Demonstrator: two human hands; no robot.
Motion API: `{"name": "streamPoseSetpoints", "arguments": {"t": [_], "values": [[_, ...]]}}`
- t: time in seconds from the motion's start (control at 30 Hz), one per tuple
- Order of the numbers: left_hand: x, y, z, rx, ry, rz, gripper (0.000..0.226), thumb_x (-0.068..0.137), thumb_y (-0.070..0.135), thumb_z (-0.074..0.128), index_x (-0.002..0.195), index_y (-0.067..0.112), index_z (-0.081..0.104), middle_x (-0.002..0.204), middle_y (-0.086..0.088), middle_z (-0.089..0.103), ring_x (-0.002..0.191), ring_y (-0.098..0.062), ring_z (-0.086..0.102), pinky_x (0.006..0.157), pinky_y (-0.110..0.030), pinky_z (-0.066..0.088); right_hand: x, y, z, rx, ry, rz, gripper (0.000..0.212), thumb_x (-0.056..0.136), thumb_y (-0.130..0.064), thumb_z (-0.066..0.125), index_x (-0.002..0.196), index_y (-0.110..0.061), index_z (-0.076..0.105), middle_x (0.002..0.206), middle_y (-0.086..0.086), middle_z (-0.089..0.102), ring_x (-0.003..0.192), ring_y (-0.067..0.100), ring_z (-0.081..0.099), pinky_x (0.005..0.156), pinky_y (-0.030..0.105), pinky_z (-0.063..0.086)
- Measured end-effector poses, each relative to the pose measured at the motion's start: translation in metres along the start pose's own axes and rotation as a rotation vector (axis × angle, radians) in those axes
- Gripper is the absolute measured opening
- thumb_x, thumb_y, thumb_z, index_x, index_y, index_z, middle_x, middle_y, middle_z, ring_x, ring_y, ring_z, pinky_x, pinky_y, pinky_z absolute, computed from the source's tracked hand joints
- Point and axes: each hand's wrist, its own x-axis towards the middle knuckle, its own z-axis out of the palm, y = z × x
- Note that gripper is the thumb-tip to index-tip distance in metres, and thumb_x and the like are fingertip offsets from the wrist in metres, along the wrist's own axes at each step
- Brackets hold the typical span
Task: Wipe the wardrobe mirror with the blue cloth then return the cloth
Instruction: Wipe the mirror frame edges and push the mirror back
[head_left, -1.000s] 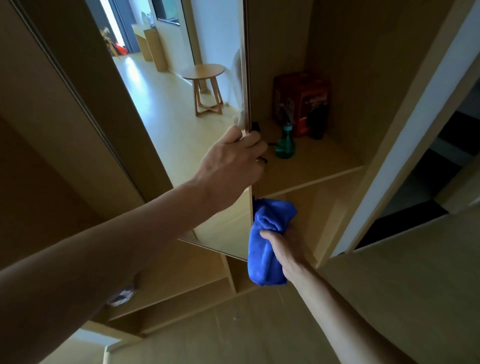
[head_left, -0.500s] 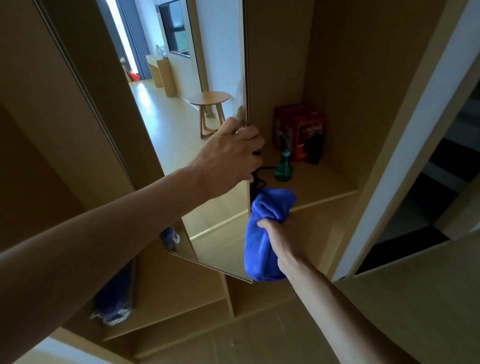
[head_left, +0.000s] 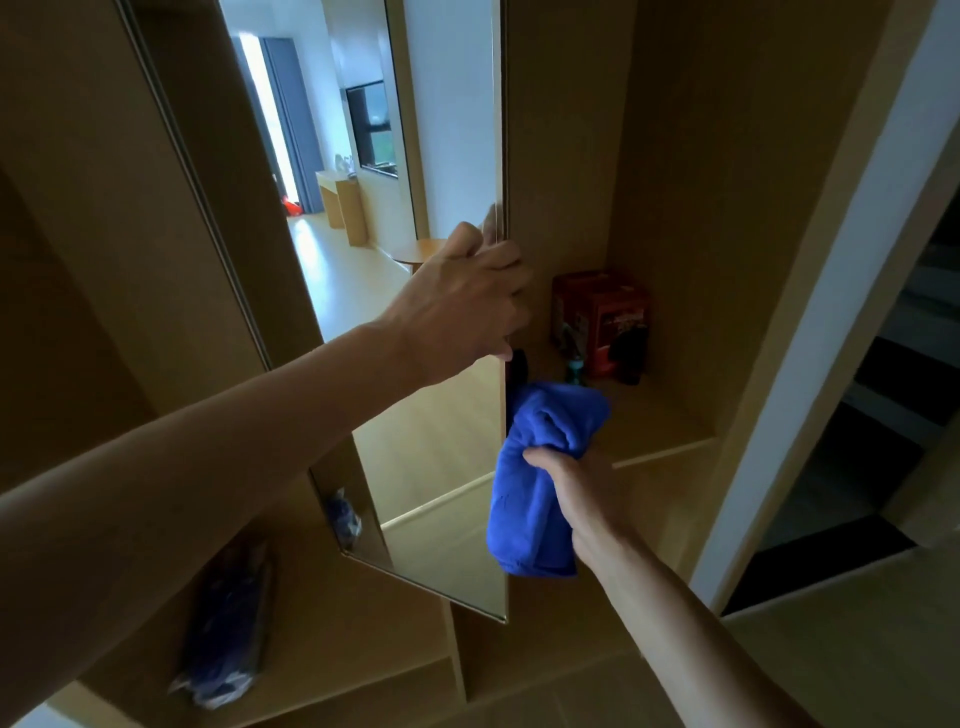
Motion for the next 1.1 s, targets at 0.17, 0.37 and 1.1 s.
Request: {"name": "streamPoseSetpoints", "arguments": {"t": [0.17,0.37,1.1], "values": [[0.005,-0.013,-0.010,-0.055,-0.014,-0.012,0.042,0.100,0.041,0.031,0.126,0.031,0.062,0.135,0.003,0.052,0.133,-0.022,0.039,0.102,-0.043,0.030,0.000,0.010,-0.002,-0.085,0.056,-0.026,0.018,0.082,-0.029,0.073,0.088,-0.018,0.060,0.097,0.008,0.066,0.094,0.028,0.065,0.094,0.046,0.050],[0.012,-0.033,-0.022,-0.028,0.006,-0.023,0.046,0.097,0.053,0.036,0.124,0.028,0.064,0.133,0.001,0.052,0.134,-0.023,0.040,0.100,-0.043,0.032,-0.007,-0.025,0.004,-0.009,0.050,-0.122,0.008,0.091,-0.014,0.062,0.090,-0.009,0.056,0.079,0.004,0.052,0.081,0.024,0.053,0.068,0.025,0.042],[0.029,-0.086,-0.047,-0.079,0.185,-0.105,0.038,0.094,0.053,0.060,0.123,0.030,0.068,0.141,0.001,0.053,0.141,-0.020,0.036,0.099,-0.045,0.028,-0.037,-0.099,-0.005,0.105,-0.031,-0.344,0.010,0.079,-0.013,0.074,0.086,-0.017,0.069,0.081,0.004,0.072,0.076,0.020,0.070,0.064,0.031,0.052]]}}
